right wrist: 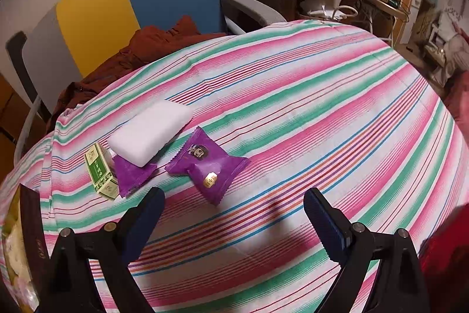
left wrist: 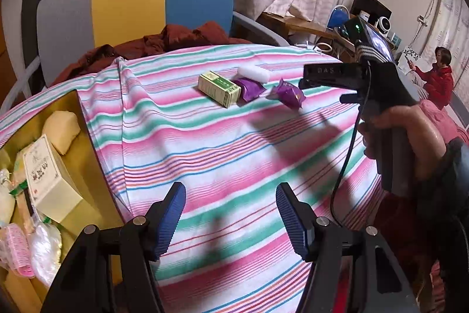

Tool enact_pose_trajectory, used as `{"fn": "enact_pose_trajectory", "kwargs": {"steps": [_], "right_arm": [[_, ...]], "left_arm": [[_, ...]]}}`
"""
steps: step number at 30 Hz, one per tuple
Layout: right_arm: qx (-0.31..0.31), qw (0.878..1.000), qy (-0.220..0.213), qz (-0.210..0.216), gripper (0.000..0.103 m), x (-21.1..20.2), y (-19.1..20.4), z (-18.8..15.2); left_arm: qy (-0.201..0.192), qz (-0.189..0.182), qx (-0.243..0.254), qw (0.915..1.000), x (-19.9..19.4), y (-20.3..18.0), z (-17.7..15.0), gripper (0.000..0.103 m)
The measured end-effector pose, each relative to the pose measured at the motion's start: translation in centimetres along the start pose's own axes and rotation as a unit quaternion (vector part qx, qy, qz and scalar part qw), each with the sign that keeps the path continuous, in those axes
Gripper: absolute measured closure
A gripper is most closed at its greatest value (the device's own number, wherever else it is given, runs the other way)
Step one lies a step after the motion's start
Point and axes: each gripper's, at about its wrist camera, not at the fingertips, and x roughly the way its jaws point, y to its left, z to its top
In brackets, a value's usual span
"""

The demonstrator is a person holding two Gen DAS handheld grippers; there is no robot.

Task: Organize objects
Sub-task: 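Move both open tools from the tray toward the green box and purple packets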

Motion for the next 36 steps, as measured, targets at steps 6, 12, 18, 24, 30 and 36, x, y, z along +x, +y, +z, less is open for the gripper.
{"fn": "enact_pose_trajectory", "kwargs": {"steps": [6, 12, 18, 24, 30, 36], "right_arm": [[-0.026, 1.000, -0.002, -0.002, 0.007, 0.1, 1.0, -0.1], [-0.037, 0.999, -0.009, 0.001, 0.007, -0.1, 1.4, -0.1], [-0.039, 0.999, -0.006, 0.004, 0.007, 0.0, 1.6, -0.2], [-0.037, 0.999, -0.003, 0.003, 0.007, 0.1, 1.5, -0.2], [-0.043, 0.999, 0.007, -0.001, 0.007, 0.5, 1.8, -0.4], [-0.048, 0.999, 0.018, -0.002, 0.008, 0.9, 2.0, -0.7]], "left_arm": [[-0.004, -0.002, -0.004, 1.0000, 0.3, 0.2, 0.6, 0.038], [-0.002, -0.005, -0.019, 0.9998, 0.7, 0.5, 1.1, 0.038], [0.002, -0.006, -0.017, 0.9998, 1.0, 0.4, 1.1, 0.038], [0.004, -0.010, -0.023, 0.9997, 1.1, 0.5, 1.0, 0.038], [0.006, -0.016, -0.026, 0.9995, 1.2, 0.6, 1.1, 0.038], [0.007, -0.015, -0.032, 0.9994, 1.2, 0.9, 1.1, 0.038]]}}
